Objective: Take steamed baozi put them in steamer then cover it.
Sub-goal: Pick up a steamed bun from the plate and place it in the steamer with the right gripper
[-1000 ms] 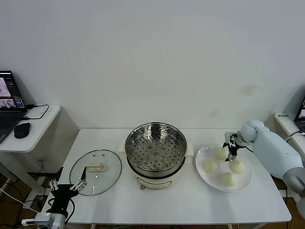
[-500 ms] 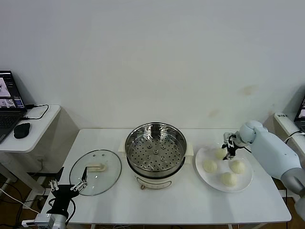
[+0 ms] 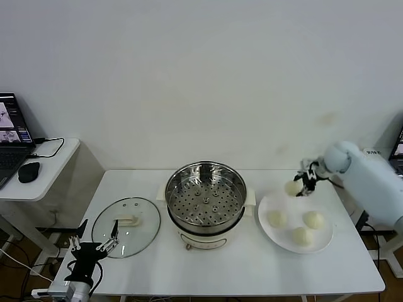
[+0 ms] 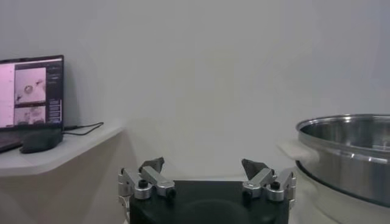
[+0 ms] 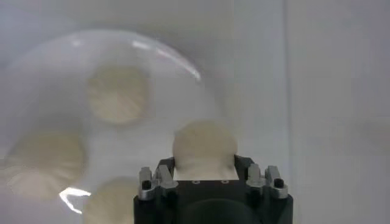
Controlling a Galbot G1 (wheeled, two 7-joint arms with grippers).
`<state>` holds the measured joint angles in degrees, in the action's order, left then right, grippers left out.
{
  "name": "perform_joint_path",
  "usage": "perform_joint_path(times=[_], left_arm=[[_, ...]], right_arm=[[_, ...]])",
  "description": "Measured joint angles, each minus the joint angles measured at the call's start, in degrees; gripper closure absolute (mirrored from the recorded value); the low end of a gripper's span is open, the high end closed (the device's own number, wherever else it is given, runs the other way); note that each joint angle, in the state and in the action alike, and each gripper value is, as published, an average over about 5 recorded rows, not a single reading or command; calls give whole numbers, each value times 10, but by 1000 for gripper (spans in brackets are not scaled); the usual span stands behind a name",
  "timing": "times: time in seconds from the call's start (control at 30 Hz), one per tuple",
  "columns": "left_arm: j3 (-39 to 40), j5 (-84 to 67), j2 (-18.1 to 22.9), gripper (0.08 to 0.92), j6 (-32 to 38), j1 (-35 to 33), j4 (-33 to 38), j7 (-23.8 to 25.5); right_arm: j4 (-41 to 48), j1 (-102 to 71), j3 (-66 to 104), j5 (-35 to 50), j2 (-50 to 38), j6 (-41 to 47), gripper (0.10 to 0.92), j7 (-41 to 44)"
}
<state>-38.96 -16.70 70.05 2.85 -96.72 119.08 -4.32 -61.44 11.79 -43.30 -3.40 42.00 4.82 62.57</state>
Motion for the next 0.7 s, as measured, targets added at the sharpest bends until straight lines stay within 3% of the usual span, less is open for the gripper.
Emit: perform_joint_path(times=[0.37,0.7], left_arm=[[-6,-12,-4,177,0,-2,7,-2],[-18,-21,-5,177,-1,5,7,-3]], right_arm=[[-82,184,-149,123,31,-13,406,-5],[-107,239,-246,154,121,-61,414,-33]])
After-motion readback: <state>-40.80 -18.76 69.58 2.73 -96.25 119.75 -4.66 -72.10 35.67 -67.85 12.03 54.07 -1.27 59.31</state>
